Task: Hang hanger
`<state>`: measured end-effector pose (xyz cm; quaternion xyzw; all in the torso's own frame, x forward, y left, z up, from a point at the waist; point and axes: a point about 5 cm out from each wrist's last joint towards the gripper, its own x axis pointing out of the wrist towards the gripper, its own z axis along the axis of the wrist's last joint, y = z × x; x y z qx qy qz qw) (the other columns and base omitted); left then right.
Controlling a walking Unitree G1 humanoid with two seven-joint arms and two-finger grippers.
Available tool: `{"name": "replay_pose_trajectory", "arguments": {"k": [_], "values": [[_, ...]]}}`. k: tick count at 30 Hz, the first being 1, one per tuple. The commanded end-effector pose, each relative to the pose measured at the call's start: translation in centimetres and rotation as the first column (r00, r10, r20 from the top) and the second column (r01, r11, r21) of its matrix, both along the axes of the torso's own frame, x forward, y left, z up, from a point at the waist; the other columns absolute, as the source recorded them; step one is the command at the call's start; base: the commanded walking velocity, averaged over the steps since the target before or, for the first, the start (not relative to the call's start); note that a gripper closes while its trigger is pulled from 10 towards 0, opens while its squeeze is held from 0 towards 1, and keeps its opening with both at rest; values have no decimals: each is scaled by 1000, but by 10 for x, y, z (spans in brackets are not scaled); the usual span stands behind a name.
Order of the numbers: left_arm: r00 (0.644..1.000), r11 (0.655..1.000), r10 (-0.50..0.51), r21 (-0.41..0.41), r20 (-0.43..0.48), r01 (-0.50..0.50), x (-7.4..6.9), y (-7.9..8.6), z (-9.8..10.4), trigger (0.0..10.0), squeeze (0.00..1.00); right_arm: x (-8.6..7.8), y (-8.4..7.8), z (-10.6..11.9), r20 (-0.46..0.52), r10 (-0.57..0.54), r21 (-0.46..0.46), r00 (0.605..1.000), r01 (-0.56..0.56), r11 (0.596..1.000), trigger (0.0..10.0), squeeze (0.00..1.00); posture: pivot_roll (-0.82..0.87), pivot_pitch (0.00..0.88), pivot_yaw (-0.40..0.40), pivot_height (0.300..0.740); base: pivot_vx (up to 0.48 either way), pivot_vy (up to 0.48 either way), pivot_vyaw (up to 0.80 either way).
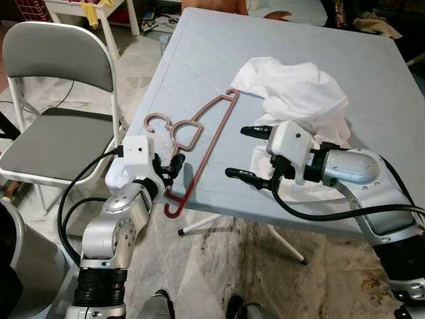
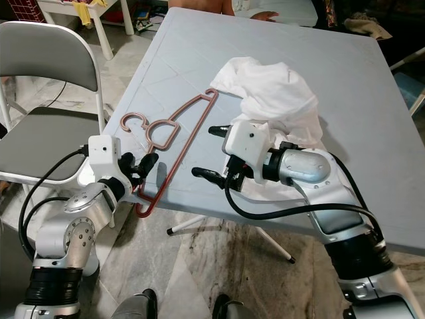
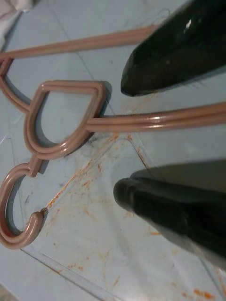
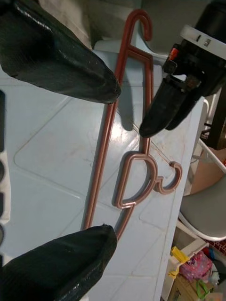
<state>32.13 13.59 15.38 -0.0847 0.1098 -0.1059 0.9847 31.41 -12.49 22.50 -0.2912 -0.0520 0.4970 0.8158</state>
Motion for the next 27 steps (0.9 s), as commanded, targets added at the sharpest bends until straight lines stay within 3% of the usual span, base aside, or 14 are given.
{"name": "replay_pose_trajectory", "arguments": {"k": [1,8,27], "values": [[993,998,13,64,-119,-5,-6,8,-28,0,0,-4,4,-1,15,18,-13,1000,-18,1000,10000,0,160,208,-28,740,0,0,0],[990,990,56,136,-127,-38,-10,26,-35,0,0,-2,4,-3,29,2,-37,1000,-1,999,10000,0,166,206,-32,740,0,0,0],[987,973,112,216,-118,-84,-20,51,-42,0,0,2,9,-8,36,5,-49,999,-3,999,10000,0,183,204,-40,740,0,0,0]]}}
